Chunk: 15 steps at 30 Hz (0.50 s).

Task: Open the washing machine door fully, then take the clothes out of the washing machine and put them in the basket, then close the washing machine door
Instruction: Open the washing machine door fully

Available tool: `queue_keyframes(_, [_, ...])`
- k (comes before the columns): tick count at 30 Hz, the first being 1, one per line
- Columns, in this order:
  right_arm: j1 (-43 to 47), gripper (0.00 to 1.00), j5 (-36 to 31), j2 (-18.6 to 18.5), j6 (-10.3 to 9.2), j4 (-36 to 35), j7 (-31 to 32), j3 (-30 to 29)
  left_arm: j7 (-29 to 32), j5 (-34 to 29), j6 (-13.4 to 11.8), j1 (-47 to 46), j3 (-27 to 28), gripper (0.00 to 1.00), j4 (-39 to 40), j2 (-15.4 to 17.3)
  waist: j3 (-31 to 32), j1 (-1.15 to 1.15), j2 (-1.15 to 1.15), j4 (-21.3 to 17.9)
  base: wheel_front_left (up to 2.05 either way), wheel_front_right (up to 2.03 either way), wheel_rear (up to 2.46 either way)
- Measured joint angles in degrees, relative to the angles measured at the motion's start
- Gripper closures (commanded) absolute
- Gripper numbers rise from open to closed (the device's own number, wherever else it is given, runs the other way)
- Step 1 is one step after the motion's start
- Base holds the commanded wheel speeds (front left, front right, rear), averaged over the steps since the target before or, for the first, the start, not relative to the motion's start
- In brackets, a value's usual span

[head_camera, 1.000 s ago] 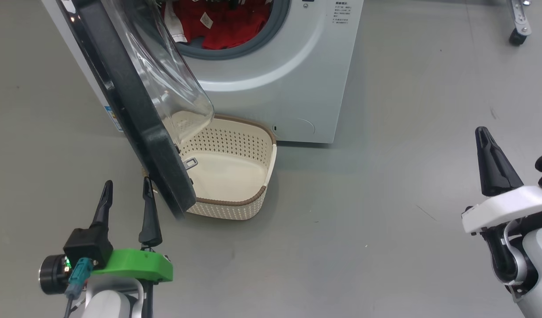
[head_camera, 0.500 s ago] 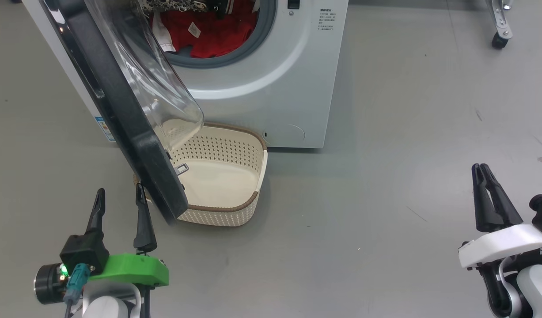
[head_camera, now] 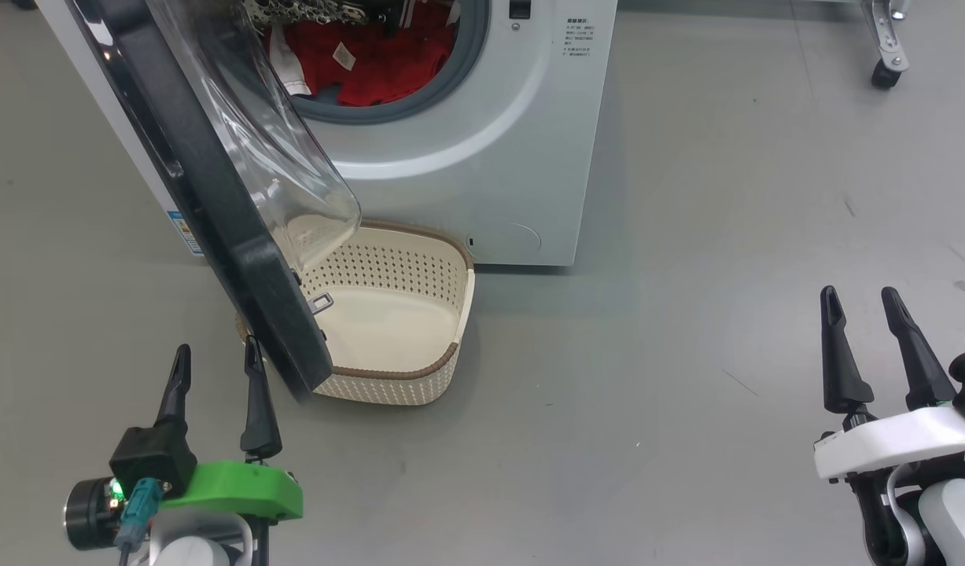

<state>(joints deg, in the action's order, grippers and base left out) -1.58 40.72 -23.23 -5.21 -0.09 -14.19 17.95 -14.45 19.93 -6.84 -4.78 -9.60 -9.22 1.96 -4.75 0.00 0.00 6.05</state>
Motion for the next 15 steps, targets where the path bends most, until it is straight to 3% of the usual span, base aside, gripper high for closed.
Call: queue_keyframes(15, [2.68, 0.00, -2.50, 1.87, 0.01, -2.23, -0.01, -1.42, 0.00, 0.07, 0.00, 0.75, -0.32, 0.00, 0.12, 0.00, 0.49, 0.00, 0.00, -0.07, 0.00, 0.00, 0.00])
